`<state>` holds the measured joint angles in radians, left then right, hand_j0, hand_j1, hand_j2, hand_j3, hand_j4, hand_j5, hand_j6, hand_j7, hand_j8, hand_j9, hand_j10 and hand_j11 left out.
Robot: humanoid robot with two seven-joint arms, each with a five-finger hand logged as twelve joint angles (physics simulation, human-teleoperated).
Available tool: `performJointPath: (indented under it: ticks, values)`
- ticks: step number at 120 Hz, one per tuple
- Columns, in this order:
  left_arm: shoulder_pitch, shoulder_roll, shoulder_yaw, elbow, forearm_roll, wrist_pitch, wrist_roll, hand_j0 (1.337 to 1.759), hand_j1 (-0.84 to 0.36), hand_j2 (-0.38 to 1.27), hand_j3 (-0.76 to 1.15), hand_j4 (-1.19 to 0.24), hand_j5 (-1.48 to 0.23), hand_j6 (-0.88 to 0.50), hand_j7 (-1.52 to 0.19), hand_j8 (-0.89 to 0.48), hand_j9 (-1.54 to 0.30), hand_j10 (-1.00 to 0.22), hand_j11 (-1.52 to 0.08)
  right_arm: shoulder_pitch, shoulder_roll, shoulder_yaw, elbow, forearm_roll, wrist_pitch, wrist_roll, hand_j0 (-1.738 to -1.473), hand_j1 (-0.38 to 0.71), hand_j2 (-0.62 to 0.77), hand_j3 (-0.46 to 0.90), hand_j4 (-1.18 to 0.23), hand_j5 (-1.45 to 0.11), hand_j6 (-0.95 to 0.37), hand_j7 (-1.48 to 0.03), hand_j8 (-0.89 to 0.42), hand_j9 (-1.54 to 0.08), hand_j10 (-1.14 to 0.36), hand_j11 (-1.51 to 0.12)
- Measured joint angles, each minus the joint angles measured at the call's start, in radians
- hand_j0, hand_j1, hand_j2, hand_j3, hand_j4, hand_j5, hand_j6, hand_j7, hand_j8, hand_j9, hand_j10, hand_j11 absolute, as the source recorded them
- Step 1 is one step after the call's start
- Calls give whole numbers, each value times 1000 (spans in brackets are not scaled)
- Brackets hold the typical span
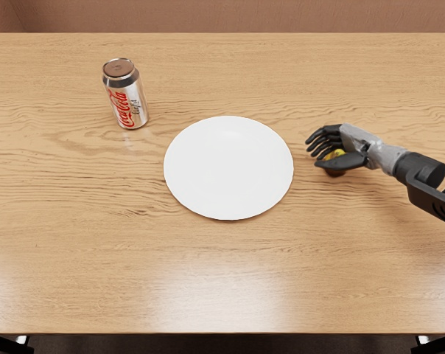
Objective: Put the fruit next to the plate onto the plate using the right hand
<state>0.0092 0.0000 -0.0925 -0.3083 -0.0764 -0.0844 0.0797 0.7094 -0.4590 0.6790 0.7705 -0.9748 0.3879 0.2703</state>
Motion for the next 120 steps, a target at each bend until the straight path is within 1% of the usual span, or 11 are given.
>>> performJointPath:
  ticks: [17, 21, 22, 26, 30, 37, 44, 58, 73, 99, 120]
  values:
    - [0, 0, 0, 0, 0, 0, 0, 1658, 346, 1, 0, -2, -3, -2, -3, -2, -3, -2, -3, 1, 0, 0, 0, 3, 3, -2, -1646, 306, -293, 0, -645, -881, -663, -848, -644, -880, -547, -901]
    - [0, 0, 0, 0, 0, 0, 0, 1658, 346, 1, 0, -2, -3, -2, -3, -2, -3, -2, -3, 2, 0, -2, 0, 5, 4, -2, -1644, 311, -307, 0, -651, -903, -673, -864, -650, -903, -505, -925]
    - [0, 0, 0, 0, 0, 0, 0, 1658, 346, 1, 0, -2, -3, -2, -3, -2, -3, -2, -3, 2, 0, -2, 0, 5, 4, -2, -1644, 314, -304, 0, -657, -901, -676, -867, -656, -900, -537, -930]
    - [0, 0, 1, 0, 0, 0, 0, 1658, 346, 1, 0, -2, -3, -2, -3, -2, -3, -2, -3, 4, -1, -4, -1, 9, 7, -2, -1643, 331, -299, 0, -658, -926, -684, -880, -656, -929, -499, -955]
    - [0, 0, 1, 0, 0, 0, 0, 1658, 346, 0, 0, -2, -3, -2, -3, -2, -3, -2, -3, 5, -3, -6, -1, 15, 9, -3, -1643, 307, -284, 0, -669, -935, -693, -893, -667, -939, -522, -968]
    - [0, 0, 1, 0, 0, 0, 0, 1658, 346, 0, 0, -2, -3, -2, -3, -2, -3, -2, -3, 6, -3, -8, 0, 23, 13, -5, -1645, 354, -231, 0, -696, -952, -714, -922, -693, -957, -492, -994]
    - [0, 0, 1, 0, 0, 0, 0, 1658, 346, 0, 0, -2, -3, -2, -3, -2, -3, -2, -3, 7, -6, -8, -1, 29, 20, -6, -1645, 352, -280, 0, -723, -964, -733, -948, -721, -969, -486, -1017]
    - [0, 0, 1, 0, -1, 0, 0, 1658, 346, 0, 0, -2, -3, -2, -3, -2, -3, -2, -3, 9, -12, -11, 8, 29, 32, -7, -1650, 458, -289, 0, -752, -1015, -766, -994, -749, -1024, -482, -1063]
    - [0, 0, 1, 0, -1, 0, 0, 1658, 346, 0, 0, -2, -2, -2, -3, -2, -3, -2, -3, 14, -15, -16, 13, 23, 40, -7, -1649, 535, -211, 0, -768, -1067, -791, -1029, -759, -1088, -480, -1118]
    - [0, 0, 1, 0, -1, 0, 0, 1658, 347, -1, 1, -2, -2, -2, -2, -2, -2, -2, -2, 27, -38, -17, 57, 47, 61, -27, -1647, 590, -81, 0, -795, -1132, -827, -1076, -778, -1168, -607, -1174]
    - [0, 0, 2, 0, -1, 0, 0, 1658, 347, -1, 1, -2, -2, -2, -2, -2, -2, -2, -2, 33, -67, -18, 104, 73, 85, -36, -1634, 610, -11, 0, -818, -1175, -854, -1109, -794, -1223, -605, -1233]
